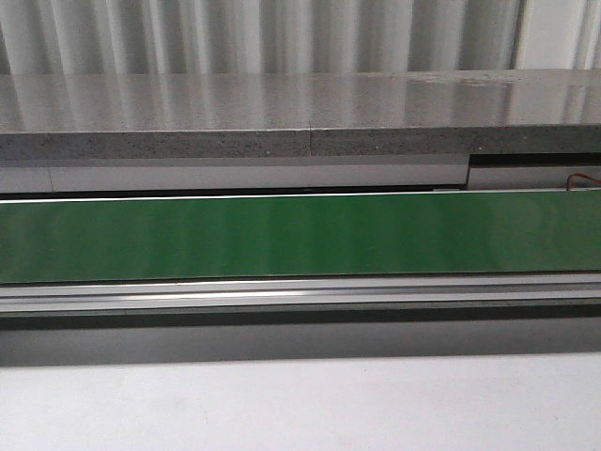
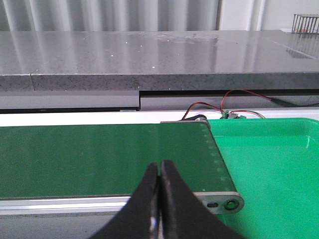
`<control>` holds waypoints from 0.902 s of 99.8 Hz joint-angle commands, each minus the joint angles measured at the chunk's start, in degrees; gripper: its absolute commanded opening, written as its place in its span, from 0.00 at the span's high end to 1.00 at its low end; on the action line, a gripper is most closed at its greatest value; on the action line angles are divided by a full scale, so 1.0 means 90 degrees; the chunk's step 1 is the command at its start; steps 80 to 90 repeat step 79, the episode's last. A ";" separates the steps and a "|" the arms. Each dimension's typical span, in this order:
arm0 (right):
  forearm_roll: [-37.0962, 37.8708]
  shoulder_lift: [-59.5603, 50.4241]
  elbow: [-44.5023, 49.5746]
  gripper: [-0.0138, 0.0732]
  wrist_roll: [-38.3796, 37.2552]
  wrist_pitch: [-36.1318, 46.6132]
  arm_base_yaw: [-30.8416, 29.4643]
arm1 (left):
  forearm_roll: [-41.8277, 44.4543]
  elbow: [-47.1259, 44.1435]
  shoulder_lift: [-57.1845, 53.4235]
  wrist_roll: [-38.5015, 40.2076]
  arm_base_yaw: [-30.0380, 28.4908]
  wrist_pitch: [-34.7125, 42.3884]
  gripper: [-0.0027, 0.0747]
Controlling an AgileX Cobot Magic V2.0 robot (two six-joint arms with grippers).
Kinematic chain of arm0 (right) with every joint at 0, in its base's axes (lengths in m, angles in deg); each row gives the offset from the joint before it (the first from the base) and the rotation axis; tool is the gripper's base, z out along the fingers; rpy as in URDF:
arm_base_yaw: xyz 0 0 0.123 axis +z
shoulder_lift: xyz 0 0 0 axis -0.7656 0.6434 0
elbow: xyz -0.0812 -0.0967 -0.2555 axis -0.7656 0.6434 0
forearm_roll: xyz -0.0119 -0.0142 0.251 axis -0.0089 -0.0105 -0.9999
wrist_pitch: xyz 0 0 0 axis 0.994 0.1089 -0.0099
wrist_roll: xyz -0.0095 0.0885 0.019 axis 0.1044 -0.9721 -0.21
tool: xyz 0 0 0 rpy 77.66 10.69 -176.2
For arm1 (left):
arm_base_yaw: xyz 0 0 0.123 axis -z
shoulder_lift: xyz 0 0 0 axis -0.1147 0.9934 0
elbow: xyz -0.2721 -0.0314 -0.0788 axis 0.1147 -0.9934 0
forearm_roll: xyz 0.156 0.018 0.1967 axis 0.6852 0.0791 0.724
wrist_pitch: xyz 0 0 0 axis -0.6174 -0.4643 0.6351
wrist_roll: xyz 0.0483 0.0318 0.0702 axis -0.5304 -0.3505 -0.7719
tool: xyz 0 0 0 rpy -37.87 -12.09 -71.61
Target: Move button from right to left
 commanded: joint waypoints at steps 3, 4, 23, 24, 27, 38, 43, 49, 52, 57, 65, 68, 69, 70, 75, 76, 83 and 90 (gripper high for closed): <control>0.0137 -0.0299 -0.0097 0.92 -0.0003 0.0254 -0.0037 | -0.0064 -0.0160 -0.0233 0.0039 -0.0005 0.0481 0.99; 0.0137 -0.0364 -0.0097 0.92 -0.0003 0.0204 -0.0037 | -0.0064 -0.0160 -0.0233 0.0039 -0.0005 0.0481 0.99; 0.0137 -0.0385 -0.0097 0.92 -0.0003 0.0102 -0.0038 | -0.0064 -0.0160 -0.0233 0.0039 -0.0005 0.0496 0.99; 0.0137 -0.0385 -0.0097 0.92 -0.0003 0.0102 -0.0038 | -0.0064 -0.0160 -0.0233 0.0039 -0.0005 0.0496 0.99; 0.0137 -0.0385 -0.0097 0.92 -0.0003 0.0102 -0.0038 | -0.0064 -0.0160 -0.0233 0.0039 -0.0005 0.0496 0.99; 0.0137 -0.0385 -0.0097 0.92 -0.0003 0.0102 -0.0038 | -0.0064 -0.0160 -0.0233 0.0039 -0.0005 0.0496 0.99; 0.0137 -0.0385 -0.0097 0.92 -0.0003 0.0102 -0.0038 | -0.0064 -0.0160 -0.0233 0.0039 -0.0005 0.0496 0.99; 0.0137 -0.0385 -0.0097 0.92 -0.0003 0.0102 -0.0038 | -0.0064 -0.0160 -0.0233 0.0039 -0.0005 0.0496 0.99; 0.0137 -0.0385 -0.0097 0.92 -0.0003 0.0102 -0.0038 | -0.0064 -0.0160 -0.0233 0.0039 -0.0005 0.0496 0.99; 0.0137 -0.0385 -0.0097 0.92 -0.0003 0.0102 -0.0038 | -0.0064 -0.0160 -0.0233 0.0039 -0.0005 0.0496 0.99; 0.0137 -0.0385 -0.0097 0.92 -0.0003 0.0102 -0.0038 | -0.0064 -0.0160 -0.0233 0.0039 -0.0005 0.0496 0.99; 0.0137 -0.0385 -0.0097 0.92 -0.0003 0.0102 -0.0038 | -0.0064 -0.0160 -0.0233 0.0039 -0.0005 0.0496 0.99; 0.0137 -0.0385 -0.0097 0.92 -0.0003 0.0102 -0.0038 | -0.0064 -0.0160 -0.0233 0.0039 -0.0005 0.0496 0.99; 0.0137 -0.0385 -0.0097 0.92 -0.0003 0.0102 -0.0038 | -0.0064 -0.0160 -0.0233 0.0039 -0.0005 0.0496 0.99; 0.0137 -0.0385 -0.0097 0.92 -0.0003 0.0102 -0.0038 | -0.0064 -0.0160 -0.0233 0.0039 -0.0005 0.0496 0.99; 0.0137 -0.0385 -0.0097 0.92 -0.0003 0.0102 -0.0038 | -0.0064 -0.0160 -0.0233 0.0039 -0.0005 0.0496 0.99; 0.0137 -0.0385 -0.0097 0.92 -0.0003 0.0102 -0.0038 | -0.0064 -0.0160 -0.0233 0.0039 -0.0005 0.0496 0.99; 0.0137 -0.0385 -0.0097 0.92 -0.0003 0.0102 -0.0038 | -0.0064 -0.0160 -0.0233 0.0039 -0.0005 0.0496 0.99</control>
